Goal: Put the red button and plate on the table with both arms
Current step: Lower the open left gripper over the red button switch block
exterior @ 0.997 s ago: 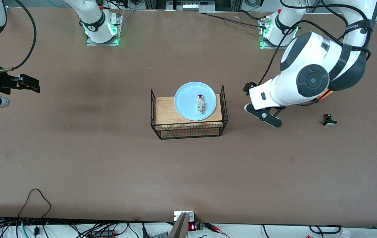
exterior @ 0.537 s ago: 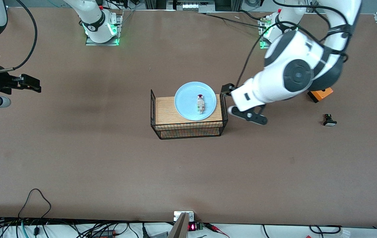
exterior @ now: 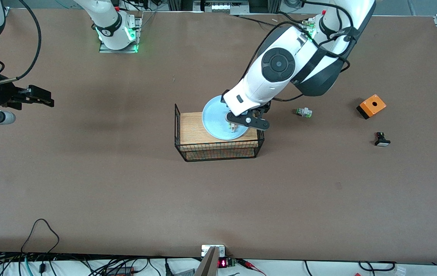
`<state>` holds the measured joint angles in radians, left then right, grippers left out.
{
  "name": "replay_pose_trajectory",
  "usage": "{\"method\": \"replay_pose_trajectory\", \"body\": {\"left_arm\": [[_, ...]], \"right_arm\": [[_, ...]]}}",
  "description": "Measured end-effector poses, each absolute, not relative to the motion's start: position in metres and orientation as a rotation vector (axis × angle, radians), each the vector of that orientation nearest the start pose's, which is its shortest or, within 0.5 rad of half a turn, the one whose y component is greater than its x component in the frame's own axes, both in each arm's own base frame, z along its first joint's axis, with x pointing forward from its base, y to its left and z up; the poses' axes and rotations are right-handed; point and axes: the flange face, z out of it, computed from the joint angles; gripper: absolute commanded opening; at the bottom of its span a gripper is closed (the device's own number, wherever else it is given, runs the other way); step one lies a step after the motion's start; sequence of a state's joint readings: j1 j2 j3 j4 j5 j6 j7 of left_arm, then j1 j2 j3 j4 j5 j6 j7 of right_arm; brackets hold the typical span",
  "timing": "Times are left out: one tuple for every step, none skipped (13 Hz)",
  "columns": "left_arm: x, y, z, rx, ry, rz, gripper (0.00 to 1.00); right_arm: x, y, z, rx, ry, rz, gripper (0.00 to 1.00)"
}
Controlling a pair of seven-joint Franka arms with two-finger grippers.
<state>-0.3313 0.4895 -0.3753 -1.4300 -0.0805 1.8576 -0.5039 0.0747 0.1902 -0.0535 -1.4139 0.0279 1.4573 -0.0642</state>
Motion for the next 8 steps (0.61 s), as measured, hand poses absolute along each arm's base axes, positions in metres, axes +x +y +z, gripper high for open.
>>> {"method": "replay_pose_trajectory", "body": {"left_arm": [[0.554,-0.419,0.416,-3.322,0.214,0.271,1.00],[0.558,-0.419,0.405,-3.327,0.199,0.272,1.00],[0.562,-0.418,0.394,-3.328,0.182,0.282,1.00],[0.565,-0.418,0.384,-3.331,0.162,0.286,1.00],[0.569,-0.419,0.377,-3.343,0.145,0.272,1.00],[0.572,-0.421,0.370,-3.353,0.130,0.260,1.00],[0.573,-0.421,0.364,-3.352,0.114,0.259,1.00],[0.574,-0.421,0.361,-3.348,0.094,0.254,1.00]], "right_arm": [[0.598,0.019,0.579,-3.109,-0.114,0.228,1.00],[0.598,0.020,0.579,-3.106,-0.099,0.228,1.00],[0.598,0.020,0.579,-3.104,-0.094,0.229,1.00],[0.598,0.020,0.578,-3.103,-0.093,0.229,1.00],[0.598,0.021,0.578,-3.099,-0.091,0.230,1.00],[0.598,0.022,0.578,-3.091,-0.091,0.230,1.00],[0.598,0.023,0.578,-3.083,-0.090,0.230,1.00],[0.598,0.023,0.578,-3.079,-0.090,0.229,1.00]]}}
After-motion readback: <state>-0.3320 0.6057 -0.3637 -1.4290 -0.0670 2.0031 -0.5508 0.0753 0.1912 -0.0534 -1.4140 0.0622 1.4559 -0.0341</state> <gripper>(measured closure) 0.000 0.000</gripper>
